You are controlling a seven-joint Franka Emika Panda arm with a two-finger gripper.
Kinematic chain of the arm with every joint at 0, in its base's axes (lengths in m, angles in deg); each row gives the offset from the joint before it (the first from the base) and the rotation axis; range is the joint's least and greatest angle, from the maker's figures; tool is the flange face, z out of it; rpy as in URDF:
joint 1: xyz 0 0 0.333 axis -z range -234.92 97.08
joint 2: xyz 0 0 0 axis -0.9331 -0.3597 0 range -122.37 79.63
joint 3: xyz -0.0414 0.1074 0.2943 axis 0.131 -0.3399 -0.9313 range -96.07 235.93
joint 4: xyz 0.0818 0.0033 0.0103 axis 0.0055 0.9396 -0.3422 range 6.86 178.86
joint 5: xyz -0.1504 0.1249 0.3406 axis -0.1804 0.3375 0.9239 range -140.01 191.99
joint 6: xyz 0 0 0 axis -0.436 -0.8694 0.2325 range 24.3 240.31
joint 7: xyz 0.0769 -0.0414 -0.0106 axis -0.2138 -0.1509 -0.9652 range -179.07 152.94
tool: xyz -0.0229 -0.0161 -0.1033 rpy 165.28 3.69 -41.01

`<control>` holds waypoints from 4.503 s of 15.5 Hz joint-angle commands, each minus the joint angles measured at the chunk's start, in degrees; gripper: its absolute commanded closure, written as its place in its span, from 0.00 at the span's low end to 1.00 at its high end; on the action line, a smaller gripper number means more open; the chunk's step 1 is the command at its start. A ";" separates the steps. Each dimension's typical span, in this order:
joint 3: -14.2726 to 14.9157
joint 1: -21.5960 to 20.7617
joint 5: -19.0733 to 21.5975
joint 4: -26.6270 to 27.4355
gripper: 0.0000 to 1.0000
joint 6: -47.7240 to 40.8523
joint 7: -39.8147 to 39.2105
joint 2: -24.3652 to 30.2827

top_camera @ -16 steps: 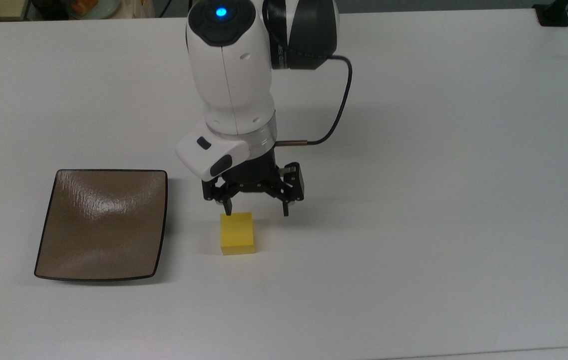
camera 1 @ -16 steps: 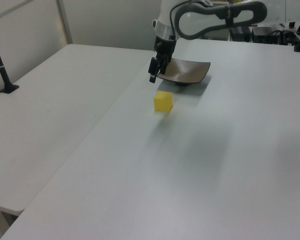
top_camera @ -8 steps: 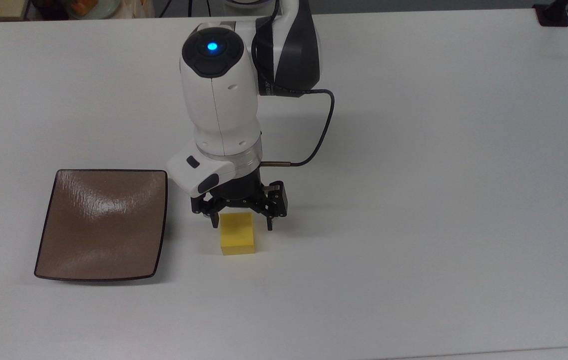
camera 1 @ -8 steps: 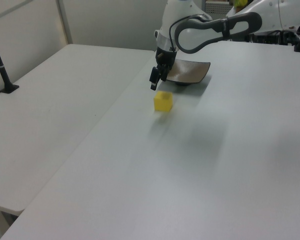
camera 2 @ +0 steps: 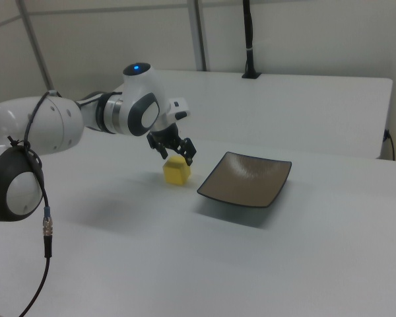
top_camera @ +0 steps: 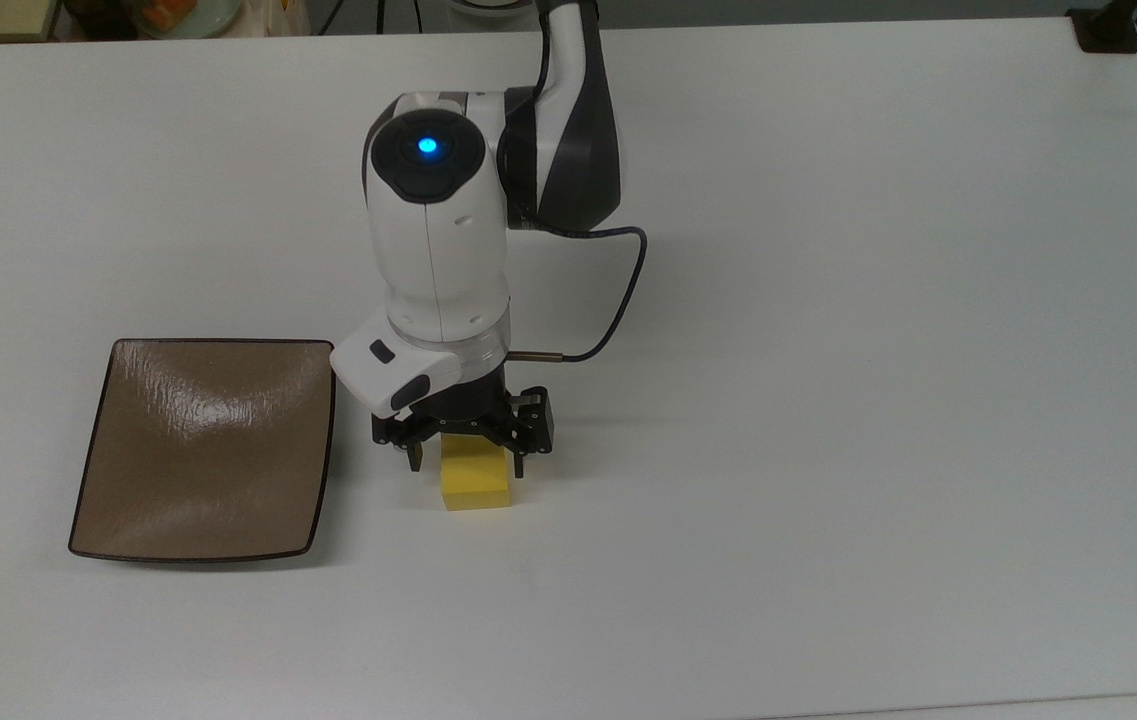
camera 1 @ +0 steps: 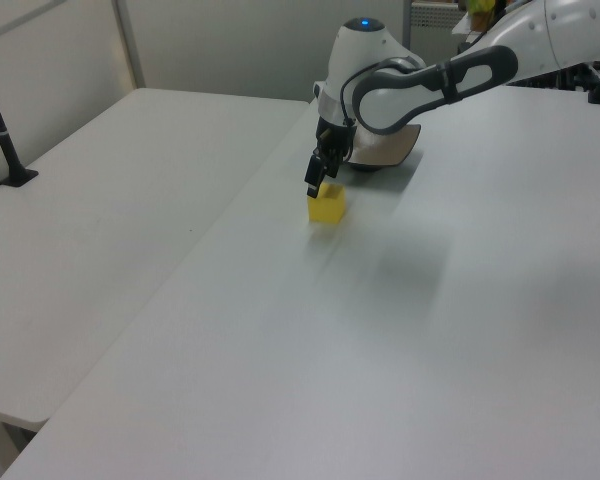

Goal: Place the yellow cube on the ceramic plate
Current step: 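Close the gripper around the yellow cube, then lift the yellow cube and carry it over the brown plate, then lower the cube onto the plate and open the gripper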

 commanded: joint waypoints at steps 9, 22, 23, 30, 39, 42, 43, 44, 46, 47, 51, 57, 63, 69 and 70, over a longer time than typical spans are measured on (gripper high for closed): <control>0.07 -0.43 -2.12 4.79 0.09 5.36 -0.13 0.15; -0.02 -0.43 -1.07 5.14 1.00 4.04 0.22 5.15; -0.02 -0.43 -0.98 6.01 1.00 3.08 0.22 6.81; -0.28 2.38 0.33 9.98 0.99 -2.81 -0.30 17.46; -3.97 9.76 2.18 9.18 0.98 -3.78 -9.77 17.73; -4.15 12.40 2.53 9.10 0.98 -3.61 -18.30 17.29; -4.06 12.93 2.45 8.49 0.98 -3.61 -20.15 16.94; -4.15 13.98 2.45 8.13 0.98 -3.52 -21.91 16.33; -4.15 15.30 2.36 7.95 0.98 -2.99 -24.38 15.19; -4.15 15.83 2.36 7.95 0.98 -2.73 -25.17 14.48; -4.06 16.97 2.45 8.30 0.98 3.06 -25.10 12.02; -3.62 18.56 2.36 8.30 0.97 6.65 -25.27 9.29; -3.44 18.56 2.45 8.66 0.97 10.28 -24.92 6.74; -3.09 18.56 2.36 8.66 0.95 10.37 -25.71 5.25; -3.09 18.56 2.36 8.66 0.95 10.37 -25.71 5.07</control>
